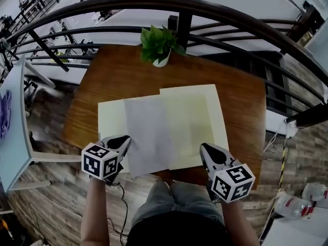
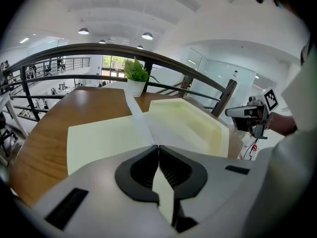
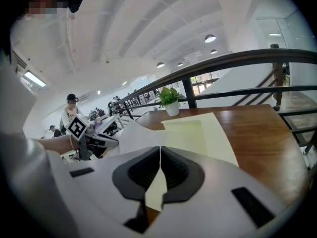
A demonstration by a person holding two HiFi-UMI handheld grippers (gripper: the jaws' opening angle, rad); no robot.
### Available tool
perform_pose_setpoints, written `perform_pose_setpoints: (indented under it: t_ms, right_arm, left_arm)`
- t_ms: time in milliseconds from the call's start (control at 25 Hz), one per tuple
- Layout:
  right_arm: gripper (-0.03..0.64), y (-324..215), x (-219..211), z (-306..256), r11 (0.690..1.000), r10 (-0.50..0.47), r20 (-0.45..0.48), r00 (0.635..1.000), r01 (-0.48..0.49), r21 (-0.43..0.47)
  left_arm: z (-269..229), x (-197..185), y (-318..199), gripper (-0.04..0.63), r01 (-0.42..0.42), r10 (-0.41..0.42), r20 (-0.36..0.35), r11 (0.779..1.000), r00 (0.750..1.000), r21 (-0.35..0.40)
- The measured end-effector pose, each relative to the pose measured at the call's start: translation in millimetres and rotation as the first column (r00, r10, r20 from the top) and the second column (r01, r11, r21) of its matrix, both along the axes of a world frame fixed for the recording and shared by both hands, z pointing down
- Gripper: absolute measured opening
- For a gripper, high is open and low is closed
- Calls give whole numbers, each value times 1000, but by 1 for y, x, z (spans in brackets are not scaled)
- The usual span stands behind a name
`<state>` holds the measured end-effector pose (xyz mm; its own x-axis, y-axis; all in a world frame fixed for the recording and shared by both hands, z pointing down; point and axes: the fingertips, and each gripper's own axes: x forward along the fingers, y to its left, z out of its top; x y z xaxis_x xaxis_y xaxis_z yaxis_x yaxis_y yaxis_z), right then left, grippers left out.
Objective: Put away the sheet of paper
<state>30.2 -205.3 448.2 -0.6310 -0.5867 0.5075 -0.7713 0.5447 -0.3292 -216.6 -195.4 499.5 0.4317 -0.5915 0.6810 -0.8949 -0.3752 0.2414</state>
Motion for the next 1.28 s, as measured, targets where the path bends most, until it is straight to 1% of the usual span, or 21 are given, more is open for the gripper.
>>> perform_pose_setpoints:
  t_ms: [200,360,480,600,760,920,1280]
  right_arm:
    - [29,-2,1,4,1000,2,-1,1000,-2,-11]
    - [29,-6,2,6,1000,6,1,1000,-6,-15]
    - [29,-9,3,7,1000,10,1,1000,-10,-15]
    - [29,-11,6,7,1000,18,3,1000,-18,-16]
    - [29,-14,10,6,1000,24,0,1000,-24,-18]
    - [29,-19,15,6,999,27,1,1000,-27,-17]
    - [29,-27,29,10,999,38,3,999,-38,-28]
  left_arm:
    - [10,6,-4,21,-18,17,-16,1000,1000,-26]
    - [14,13,-7,21,11,-15,-89,999,996,-46]
    - [18,19,-11,21,9,-14,-96,998,995,-55]
    - [19,26,-15,21,17,-25,-125,998,992,-65]
    - [18,34,-26,21,38,-48,-142,997,989,-71]
    - [16,44,-38,21,57,-70,-180,995,981,-77]
    - [23,82,-51,22,4,-27,-213,994,977,-109]
